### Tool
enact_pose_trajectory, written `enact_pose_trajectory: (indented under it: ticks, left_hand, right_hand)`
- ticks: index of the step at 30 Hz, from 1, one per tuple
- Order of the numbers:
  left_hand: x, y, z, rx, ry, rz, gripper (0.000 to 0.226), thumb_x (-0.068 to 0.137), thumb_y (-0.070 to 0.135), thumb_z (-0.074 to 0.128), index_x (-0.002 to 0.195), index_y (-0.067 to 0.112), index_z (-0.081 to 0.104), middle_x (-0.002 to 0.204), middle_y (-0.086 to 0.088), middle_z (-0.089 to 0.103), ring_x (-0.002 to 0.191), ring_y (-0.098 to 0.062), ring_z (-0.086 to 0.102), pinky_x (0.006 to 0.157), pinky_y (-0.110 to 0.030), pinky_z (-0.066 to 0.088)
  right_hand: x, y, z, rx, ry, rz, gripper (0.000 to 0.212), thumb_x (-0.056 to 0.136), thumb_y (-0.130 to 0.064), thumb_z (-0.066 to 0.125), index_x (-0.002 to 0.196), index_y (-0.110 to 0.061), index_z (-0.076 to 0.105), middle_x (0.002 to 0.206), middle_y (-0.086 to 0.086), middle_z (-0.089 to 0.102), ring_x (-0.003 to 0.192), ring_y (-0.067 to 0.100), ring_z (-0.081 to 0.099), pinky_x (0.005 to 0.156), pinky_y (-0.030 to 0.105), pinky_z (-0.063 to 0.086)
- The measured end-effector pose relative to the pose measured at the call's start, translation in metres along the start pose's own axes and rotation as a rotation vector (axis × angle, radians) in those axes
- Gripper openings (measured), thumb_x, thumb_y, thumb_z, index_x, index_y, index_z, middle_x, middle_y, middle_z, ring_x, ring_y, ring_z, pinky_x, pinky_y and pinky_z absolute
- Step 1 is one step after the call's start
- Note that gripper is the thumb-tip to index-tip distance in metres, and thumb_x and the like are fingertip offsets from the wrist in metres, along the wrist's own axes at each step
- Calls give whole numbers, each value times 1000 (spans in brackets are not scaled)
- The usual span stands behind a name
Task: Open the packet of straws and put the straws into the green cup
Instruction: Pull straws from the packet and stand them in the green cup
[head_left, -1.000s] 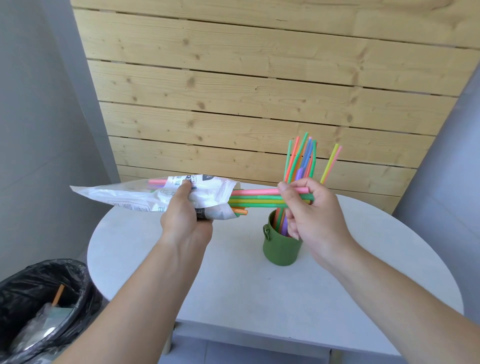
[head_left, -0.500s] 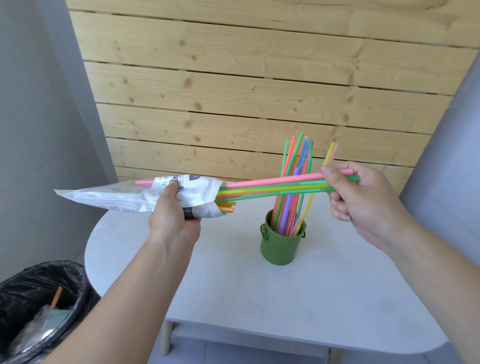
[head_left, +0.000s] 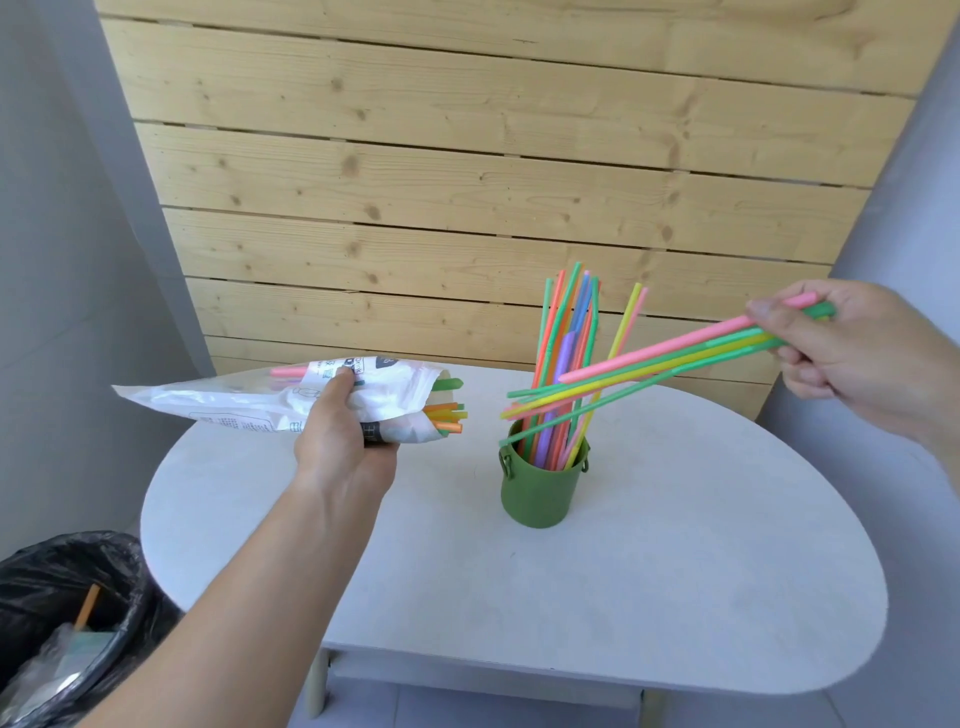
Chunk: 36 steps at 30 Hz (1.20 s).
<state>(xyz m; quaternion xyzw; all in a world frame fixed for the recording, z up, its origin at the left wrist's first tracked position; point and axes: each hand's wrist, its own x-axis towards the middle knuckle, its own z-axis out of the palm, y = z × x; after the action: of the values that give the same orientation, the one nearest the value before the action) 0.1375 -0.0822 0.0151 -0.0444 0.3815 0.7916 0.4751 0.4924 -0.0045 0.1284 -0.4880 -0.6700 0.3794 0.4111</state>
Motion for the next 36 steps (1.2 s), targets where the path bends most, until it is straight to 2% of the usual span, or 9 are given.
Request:
enact_pose_trajectory:
  ticks: [9,15,19,24,28,32,36]
  left_hand:
    - [-1,0,-1,14,-23,3,44,100,24,70,141,9,66,130,-6,77,113,-25,78,102,-47,60]
    - [-2,1,-1,16,-24,0,42,98,23,72,138,10,67,126,-6,79,111,-26,78,101,-49,61]
    - [-4,-1,0,21,-19,1,39,99,22,72,135,11,67,126,-6,78,111,-26,78,101,-49,60]
    - [-2,1,-2,12,-26,8,40,98,22,73,136,11,67,127,-7,78,112,-27,78,102,-52,59]
    - [-2,2,-1,17,-21,2,40,97,22,74,135,11,67,126,-7,78,111,-26,78,102,-51,60]
    - [-1,2,-1,7,-19,0,40,97,22,74,135,10,68,125,-7,79,111,-27,78,102,-53,60]
    - [-4,2,0,24,-31,13,42,97,21,73,137,9,67,126,-7,79,112,-27,78,100,-51,61]
  right_hand:
    - [15,-24,-20,-183,-76,-46,24,90,-27,68,84,-5,61,42,-5,41,33,12,30,34,18,27]
    - [26,-42,-11,-287,-151,-23,35,77,-39,73,83,-6,63,48,3,43,34,13,30,34,19,27]
    - [35,-54,14,-423,-260,-19,29,89,-33,71,87,-5,65,49,2,42,37,12,31,38,22,27]
    - [53,-63,53,-591,-377,-38,33,88,-39,73,88,-8,63,46,1,40,39,15,31,43,24,28]
    - [69,-70,79,-777,-438,-70,35,85,-46,74,81,-13,64,56,8,44,40,18,36,44,24,31]
    - [80,-72,102,-986,-411,-167,37,81,-56,72,82,-20,64,61,8,55,45,24,48,48,24,38]
    - [84,-67,116,-1055,-350,-256,35,79,-59,72,84,-25,65,85,2,63,71,19,57,58,29,42]
